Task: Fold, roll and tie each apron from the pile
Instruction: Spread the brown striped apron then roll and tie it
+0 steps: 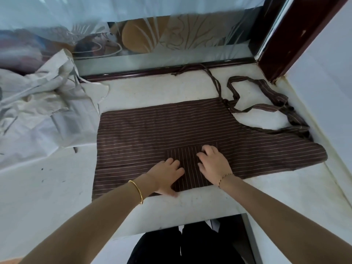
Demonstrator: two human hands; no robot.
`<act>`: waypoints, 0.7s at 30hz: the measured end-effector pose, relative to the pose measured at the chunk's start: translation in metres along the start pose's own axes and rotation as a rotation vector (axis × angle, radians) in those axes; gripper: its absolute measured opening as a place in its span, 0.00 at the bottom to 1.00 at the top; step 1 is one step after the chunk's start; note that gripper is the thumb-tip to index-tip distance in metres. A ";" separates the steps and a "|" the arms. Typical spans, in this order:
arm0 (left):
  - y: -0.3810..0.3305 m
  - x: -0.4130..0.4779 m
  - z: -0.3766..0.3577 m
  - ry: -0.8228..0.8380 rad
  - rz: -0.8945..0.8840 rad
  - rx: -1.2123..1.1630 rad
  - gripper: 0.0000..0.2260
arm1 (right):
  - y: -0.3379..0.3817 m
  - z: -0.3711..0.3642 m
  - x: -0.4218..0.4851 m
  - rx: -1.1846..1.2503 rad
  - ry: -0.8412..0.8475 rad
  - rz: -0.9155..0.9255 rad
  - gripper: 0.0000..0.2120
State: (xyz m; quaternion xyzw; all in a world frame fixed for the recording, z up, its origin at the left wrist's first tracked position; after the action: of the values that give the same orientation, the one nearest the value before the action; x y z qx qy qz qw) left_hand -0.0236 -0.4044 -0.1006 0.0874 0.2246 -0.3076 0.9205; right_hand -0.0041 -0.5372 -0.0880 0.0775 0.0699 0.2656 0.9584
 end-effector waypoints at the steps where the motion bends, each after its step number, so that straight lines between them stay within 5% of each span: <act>1: -0.001 -0.001 0.003 -0.008 -0.003 -0.008 0.30 | 0.006 -0.001 -0.004 -0.016 0.023 0.028 0.19; 5: -0.002 -0.005 0.011 -0.010 -0.005 -0.056 0.20 | 0.018 -0.015 -0.020 -0.046 0.223 0.094 0.40; 10: 0.009 -0.007 0.018 -0.016 0.078 -0.178 0.16 | 0.009 -0.021 -0.025 -0.084 0.288 0.058 0.32; 15: 0.036 -0.026 -0.001 0.046 0.339 -0.092 0.30 | -0.010 -0.006 -0.022 -0.204 0.306 -0.088 0.22; 18: 0.062 -0.038 -0.010 0.197 0.563 -0.086 0.36 | -0.020 -0.005 -0.019 -0.165 0.362 -0.136 0.22; 21: 0.068 -0.041 -0.016 0.430 0.539 -0.001 0.31 | -0.021 0.006 -0.008 -0.110 0.474 -0.107 0.20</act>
State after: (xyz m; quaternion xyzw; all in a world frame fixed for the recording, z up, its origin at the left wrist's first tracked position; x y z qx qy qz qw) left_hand -0.0169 -0.3241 -0.0942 0.2059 0.3824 -0.0278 0.9003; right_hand 0.0010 -0.5598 -0.0850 -0.0430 0.2820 0.2288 0.9307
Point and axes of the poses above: each hand's wrist, its own x-axis towards the middle knuckle, its own z-axis out of the back of the hand, y = z × x, the point moved 7 cm from there along x, towards the middle knuckle, and after that the axes turned 14 degrees about z, right-handed, at the moved point
